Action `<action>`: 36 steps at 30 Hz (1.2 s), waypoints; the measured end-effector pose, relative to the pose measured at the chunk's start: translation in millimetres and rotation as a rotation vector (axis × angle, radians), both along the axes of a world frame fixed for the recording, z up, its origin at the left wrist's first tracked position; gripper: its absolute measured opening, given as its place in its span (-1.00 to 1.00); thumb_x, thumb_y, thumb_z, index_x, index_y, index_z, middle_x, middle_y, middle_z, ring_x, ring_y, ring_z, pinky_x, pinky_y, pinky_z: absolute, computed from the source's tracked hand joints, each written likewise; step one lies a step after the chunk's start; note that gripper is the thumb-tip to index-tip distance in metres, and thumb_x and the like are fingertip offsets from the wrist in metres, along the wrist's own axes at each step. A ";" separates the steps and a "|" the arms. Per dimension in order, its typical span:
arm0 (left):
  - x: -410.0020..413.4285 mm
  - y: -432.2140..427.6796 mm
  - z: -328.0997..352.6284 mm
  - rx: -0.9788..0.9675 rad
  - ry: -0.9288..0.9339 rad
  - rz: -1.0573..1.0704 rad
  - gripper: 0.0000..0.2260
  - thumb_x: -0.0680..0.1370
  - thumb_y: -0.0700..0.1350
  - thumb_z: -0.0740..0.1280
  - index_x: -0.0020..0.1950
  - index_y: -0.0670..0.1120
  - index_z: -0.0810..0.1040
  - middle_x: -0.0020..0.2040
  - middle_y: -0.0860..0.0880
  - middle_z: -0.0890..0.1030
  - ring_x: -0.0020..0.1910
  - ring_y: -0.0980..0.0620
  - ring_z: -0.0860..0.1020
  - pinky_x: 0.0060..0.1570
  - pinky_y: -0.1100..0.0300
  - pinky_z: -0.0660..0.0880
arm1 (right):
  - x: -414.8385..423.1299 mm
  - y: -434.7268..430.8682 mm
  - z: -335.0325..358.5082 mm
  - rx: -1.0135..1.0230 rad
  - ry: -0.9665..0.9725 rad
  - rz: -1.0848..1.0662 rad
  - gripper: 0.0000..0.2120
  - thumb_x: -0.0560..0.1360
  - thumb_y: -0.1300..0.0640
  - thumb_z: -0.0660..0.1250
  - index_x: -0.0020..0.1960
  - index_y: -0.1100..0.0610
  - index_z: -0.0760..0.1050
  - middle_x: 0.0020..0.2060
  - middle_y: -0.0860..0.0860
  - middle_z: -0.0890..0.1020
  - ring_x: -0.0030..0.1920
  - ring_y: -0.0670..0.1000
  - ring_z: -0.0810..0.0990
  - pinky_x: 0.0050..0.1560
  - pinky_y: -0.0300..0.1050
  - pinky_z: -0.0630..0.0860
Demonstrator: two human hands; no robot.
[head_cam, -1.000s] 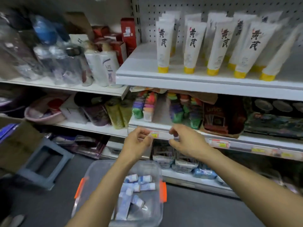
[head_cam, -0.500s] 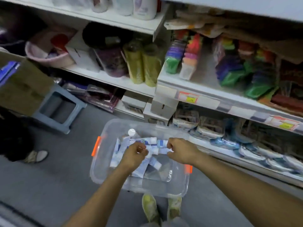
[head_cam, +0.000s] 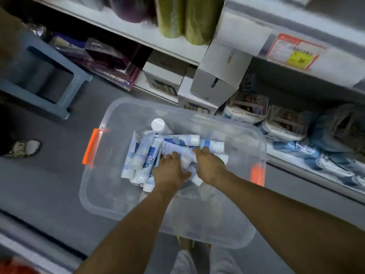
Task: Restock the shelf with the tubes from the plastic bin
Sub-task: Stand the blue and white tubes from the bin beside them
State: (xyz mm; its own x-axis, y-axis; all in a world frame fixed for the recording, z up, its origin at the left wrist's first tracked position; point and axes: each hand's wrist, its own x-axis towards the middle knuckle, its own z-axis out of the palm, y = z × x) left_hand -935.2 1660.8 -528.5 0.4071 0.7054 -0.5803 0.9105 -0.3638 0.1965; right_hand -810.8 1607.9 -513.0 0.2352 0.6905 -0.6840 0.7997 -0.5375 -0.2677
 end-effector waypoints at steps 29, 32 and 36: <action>-54.1 -44.5 229.8 -1.103 -0.681 0.830 -0.85 0.57 -0.19 0.26 0.03 -0.24 0.56 -0.05 -0.24 0.67 -0.16 -0.09 0.67 -0.23 0.13 0.61 | 33.1 -93.2 217.3 0.133 1.191 -1.032 -0.81 0.56 0.10 0.15 -0.07 0.19 0.46 -0.31 0.18 0.61 -0.47 -0.02 0.49 -0.48 -0.24 0.35; -27.9 -68.9 263.5 -1.142 -0.809 0.842 -0.86 0.50 -0.31 0.18 -0.02 -0.28 0.49 -0.17 -0.23 0.61 -0.24 -0.12 0.59 -0.18 0.04 0.56 | 40.7 -115.3 254.5 0.150 1.254 -0.996 -0.76 0.41 0.05 0.09 -0.10 0.18 0.43 -0.43 0.12 0.52 -0.59 -0.05 0.33 -0.52 -0.25 0.16; 10.7 -104.0 303.0 -0.948 -1.009 0.796 -0.98 0.49 -0.29 0.27 -0.10 -0.21 0.48 -0.26 -0.14 0.50 -0.43 0.02 0.43 -0.37 0.17 0.38 | 54.2 -150.7 295.0 0.226 1.282 -0.923 -0.59 0.26 -0.01 0.10 -0.03 0.22 0.43 -0.51 0.07 0.40 -0.61 -0.07 0.17 -0.59 -0.34 0.06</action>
